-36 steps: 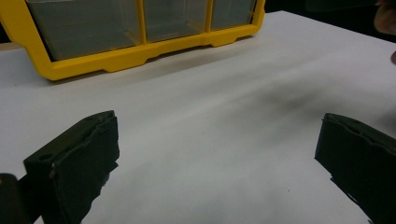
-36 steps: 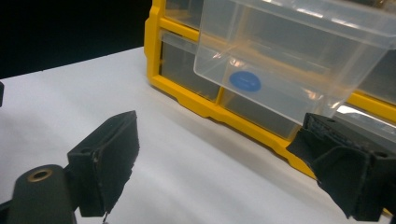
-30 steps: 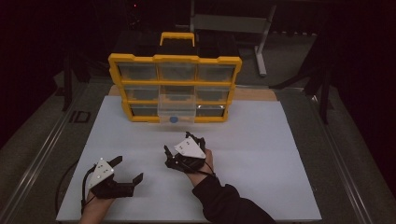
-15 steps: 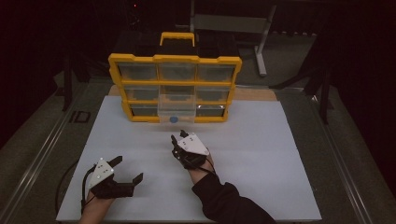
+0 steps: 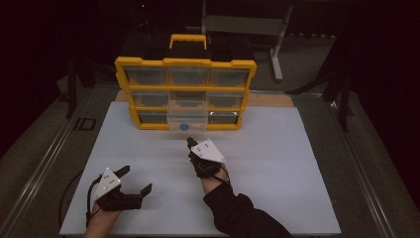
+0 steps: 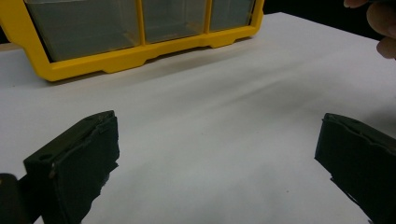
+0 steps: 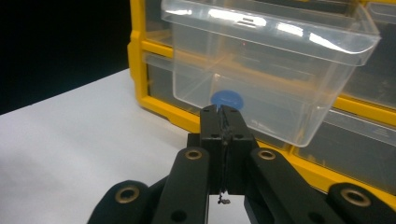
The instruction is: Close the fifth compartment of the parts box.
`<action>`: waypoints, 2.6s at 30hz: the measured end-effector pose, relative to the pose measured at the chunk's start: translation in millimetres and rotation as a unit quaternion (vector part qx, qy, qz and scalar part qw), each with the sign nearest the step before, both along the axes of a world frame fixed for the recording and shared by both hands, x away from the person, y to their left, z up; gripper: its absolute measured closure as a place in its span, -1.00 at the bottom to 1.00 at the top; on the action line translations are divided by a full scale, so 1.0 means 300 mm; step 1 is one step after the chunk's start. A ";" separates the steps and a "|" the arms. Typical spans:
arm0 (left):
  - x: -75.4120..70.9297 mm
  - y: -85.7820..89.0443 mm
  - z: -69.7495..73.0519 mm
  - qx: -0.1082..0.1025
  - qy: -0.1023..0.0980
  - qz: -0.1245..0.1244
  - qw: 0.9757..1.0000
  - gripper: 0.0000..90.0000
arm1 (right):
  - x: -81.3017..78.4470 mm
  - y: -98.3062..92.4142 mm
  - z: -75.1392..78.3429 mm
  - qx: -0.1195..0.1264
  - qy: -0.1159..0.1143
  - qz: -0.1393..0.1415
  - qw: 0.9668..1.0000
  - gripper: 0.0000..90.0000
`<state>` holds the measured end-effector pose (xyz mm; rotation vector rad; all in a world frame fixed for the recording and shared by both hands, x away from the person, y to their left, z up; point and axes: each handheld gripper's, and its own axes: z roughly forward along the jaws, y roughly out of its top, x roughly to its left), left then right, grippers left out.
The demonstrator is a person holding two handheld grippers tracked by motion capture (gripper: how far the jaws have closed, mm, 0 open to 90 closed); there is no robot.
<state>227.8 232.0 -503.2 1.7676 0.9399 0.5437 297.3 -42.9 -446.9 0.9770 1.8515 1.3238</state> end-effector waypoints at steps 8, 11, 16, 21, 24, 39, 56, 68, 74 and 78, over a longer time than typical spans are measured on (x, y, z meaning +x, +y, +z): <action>0.000 -0.001 -0.001 0.000 0.002 0.000 1.000 -1.00 | 0.014 0.014 0.008 -0.031 -0.040 -0.006 0.999 1.00; 0.000 -0.001 -0.001 0.001 0.001 -0.001 1.000 -1.00 | 0.030 0.018 0.006 -0.025 -0.036 0.011 0.999 1.00; 0.000 0.001 -0.001 0.000 0.001 -0.001 1.000 -1.00 | 0.051 0.024 0.001 -0.025 -0.023 0.018 0.999 1.00; 0.000 -0.001 -0.001 0.002 0.001 -0.001 1.000 -1.00 | 0.067 0.019 -0.004 -0.028 -0.017 0.013 0.999 1.00; 0.001 -0.001 -0.001 0.002 0.001 -0.001 1.000 -1.00 | 0.076 0.018 -0.006 -0.027 -0.010 0.008 1.000 1.00; 0.001 0.002 -0.001 0.004 0.000 0.000 1.000 -1.00 | 0.113 0.012 -0.030 -0.030 0.003 -0.003 1.000 1.00; 0.002 0.002 -0.002 0.003 0.000 0.000 1.000 -1.00 | 0.133 0.011 -0.025 -0.041 -0.004 -0.011 0.999 1.00; 0.001 0.002 -0.001 0.003 0.000 0.000 1.000 -1.00 | 0.142 0.000 -0.015 -0.036 -0.005 -0.018 0.999 1.00; 0.001 0.002 -0.001 0.003 0.000 0.000 1.000 -1.00 | 0.148 0.000 -0.011 -0.040 -0.005 -0.020 0.999 1.00; 0.001 0.001 -0.001 0.004 0.000 0.000 1.000 -1.00 | 0.153 -0.002 -0.012 -0.038 -0.001 -0.023 0.999 1.00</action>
